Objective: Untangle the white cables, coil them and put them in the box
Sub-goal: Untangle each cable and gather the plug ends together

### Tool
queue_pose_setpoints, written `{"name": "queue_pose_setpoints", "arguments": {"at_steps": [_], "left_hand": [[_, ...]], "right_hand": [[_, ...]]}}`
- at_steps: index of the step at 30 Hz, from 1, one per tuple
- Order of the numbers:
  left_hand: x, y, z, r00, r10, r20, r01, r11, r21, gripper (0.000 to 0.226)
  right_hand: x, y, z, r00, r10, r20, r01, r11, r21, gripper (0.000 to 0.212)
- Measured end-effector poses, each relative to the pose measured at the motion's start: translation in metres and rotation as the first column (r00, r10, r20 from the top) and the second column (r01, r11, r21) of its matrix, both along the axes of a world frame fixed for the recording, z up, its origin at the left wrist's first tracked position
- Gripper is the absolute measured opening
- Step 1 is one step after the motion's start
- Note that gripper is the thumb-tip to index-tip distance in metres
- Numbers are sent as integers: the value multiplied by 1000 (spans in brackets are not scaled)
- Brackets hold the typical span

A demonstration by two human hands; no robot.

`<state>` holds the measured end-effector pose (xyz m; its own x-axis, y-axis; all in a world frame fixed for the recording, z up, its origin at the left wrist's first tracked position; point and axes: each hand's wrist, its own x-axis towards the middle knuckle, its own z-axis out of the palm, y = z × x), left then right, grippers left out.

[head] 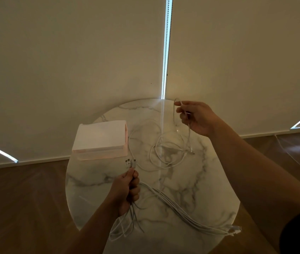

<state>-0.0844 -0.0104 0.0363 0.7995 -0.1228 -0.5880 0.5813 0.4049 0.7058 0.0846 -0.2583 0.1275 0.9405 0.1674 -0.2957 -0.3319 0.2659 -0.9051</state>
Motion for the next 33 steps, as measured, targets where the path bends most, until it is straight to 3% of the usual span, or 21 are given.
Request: {"name": "queue_pose_setpoints", "arguments": {"at_steps": [3,7,10,15,22,25,27,29,31,33], "left_hand": [[-1,1,0,1000,3,10,-3,1000,0,34],[-2,1,-2,1000,7,13,-7,1000,7,34],[-3,0,-2,1000,-3,12,3,1000,13,34],[-2,-2,-1,1000,-16,9,16,1000,16,34],[-1,-3,-2,1000,-19,8,19,1000,-19,34],[-1,-5,-2,999,-45,5,45,999,-12,33],[0,-5,-2,998,-62,8,62,998,-2,34],[1,-5,0,997,-76,18,76,997,7,35],[2,-3,3,996,-77,34,77,997,11,35],[2,-1,5,997,-67,47,66,998,15,36]], "right_hand": [[-5,-2,-10,999,-46,13,46,997,-68,24],[-15,-12,-20,993,-86,80,80,994,78,26],[-19,-17,-19,1000,1,20,0,998,-59,30],[-26,-23,-6,986,-30,164,-1,983,185,30],[-58,-32,-56,965,-237,-108,233,971,-46,23],[-64,-34,-61,930,-313,-195,308,950,-52,20],[-67,-37,-72,901,-382,-203,357,922,-150,18],[-79,-45,-97,861,-463,-210,353,842,-408,16],[-100,-58,-127,812,-543,-212,231,634,-738,23],[-123,-68,-148,788,-567,-240,53,451,-891,41]]}}
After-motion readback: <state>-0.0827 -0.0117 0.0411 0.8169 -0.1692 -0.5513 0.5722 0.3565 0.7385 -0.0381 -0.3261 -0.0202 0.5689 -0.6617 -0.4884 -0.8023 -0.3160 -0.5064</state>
